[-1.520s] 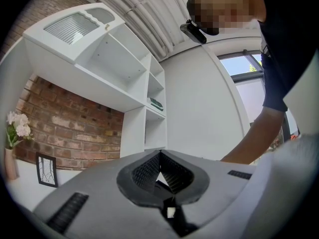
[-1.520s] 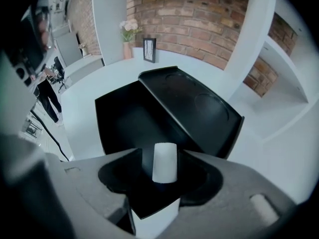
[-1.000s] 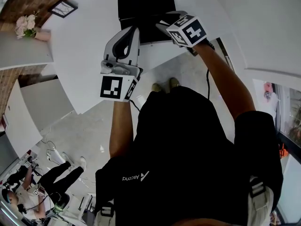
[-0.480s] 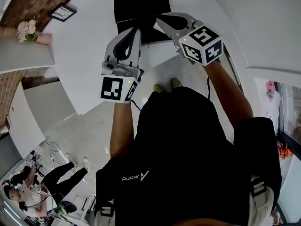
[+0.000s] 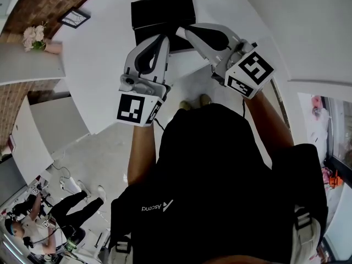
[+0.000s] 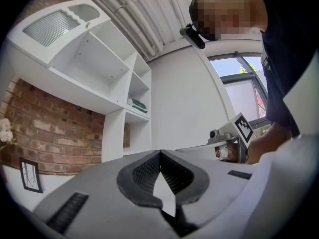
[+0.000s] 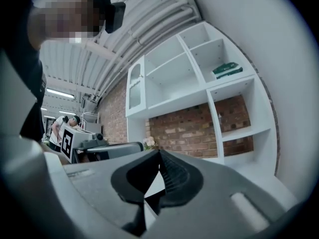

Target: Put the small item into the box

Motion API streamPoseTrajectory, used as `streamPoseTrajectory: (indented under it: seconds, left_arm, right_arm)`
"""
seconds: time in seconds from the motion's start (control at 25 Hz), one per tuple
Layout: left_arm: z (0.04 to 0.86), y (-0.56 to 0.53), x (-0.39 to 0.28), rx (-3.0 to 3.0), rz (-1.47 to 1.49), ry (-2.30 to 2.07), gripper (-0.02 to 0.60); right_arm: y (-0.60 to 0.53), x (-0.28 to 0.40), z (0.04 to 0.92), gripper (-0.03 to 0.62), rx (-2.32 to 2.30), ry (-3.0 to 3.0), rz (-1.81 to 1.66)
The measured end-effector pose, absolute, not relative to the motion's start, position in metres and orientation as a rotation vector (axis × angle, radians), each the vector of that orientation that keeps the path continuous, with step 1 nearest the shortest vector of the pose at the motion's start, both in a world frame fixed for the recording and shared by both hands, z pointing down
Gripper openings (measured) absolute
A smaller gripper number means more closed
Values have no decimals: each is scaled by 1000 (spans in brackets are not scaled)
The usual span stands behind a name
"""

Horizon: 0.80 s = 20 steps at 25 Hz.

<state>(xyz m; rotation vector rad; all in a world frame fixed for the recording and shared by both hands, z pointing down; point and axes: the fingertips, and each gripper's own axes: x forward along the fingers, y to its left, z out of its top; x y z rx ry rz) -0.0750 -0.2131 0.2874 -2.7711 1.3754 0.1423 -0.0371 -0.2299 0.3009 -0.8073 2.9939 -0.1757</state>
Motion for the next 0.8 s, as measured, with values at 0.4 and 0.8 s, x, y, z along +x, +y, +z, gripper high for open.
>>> streamPoseTrajectory:
  seconds: [0.4, 0.8]
  left_arm:
    - [286, -196, -55, -2778, 122, 1356, -2]
    - [287, -187, -54, -2762, 92, 1376, -2]
  right_arm:
    - [-193, -26, 287, 2, -685, 2901, -79]
    - [-184, -21, 288, 0, -680, 2878, -62]
